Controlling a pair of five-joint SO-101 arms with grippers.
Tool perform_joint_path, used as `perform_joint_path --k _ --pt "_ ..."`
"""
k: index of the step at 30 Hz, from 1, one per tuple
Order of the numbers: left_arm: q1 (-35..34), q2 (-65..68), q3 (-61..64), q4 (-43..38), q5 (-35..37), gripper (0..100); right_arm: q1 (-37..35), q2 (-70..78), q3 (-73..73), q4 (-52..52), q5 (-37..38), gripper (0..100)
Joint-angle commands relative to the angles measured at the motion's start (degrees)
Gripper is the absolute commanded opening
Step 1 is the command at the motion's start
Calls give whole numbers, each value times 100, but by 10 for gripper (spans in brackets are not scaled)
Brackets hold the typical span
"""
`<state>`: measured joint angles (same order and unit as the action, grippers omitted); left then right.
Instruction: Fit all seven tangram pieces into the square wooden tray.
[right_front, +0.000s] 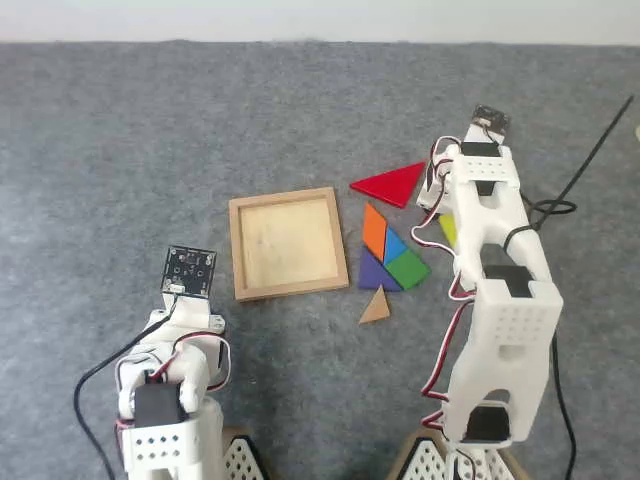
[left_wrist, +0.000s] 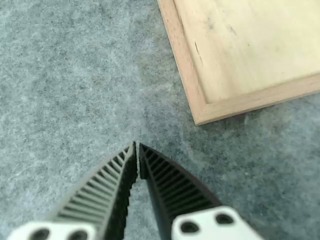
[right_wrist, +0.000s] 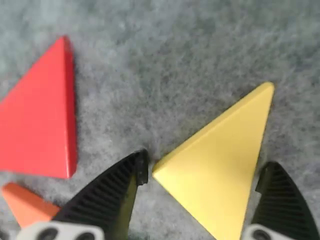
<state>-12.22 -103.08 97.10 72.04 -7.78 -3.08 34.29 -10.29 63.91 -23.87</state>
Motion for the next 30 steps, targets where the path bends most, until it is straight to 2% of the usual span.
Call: perform_joint_path --k 1,14,20,24,30 --pt "-26 -79 -66 26 -26 13 101 -66 -308 -22 -220 343" --pt "-26 -79 -66 26 -26 13 101 154 -369 382 -193 342" --pt "-26 -79 -66 26 -26 13 136 330 -677 629 -193 229" --pt "-26 -79 -66 26 -26 13 136 365 -747 673 -176 219" --pt "-26 -79 -66 26 -26 13 136 312 -765 681 431 216"
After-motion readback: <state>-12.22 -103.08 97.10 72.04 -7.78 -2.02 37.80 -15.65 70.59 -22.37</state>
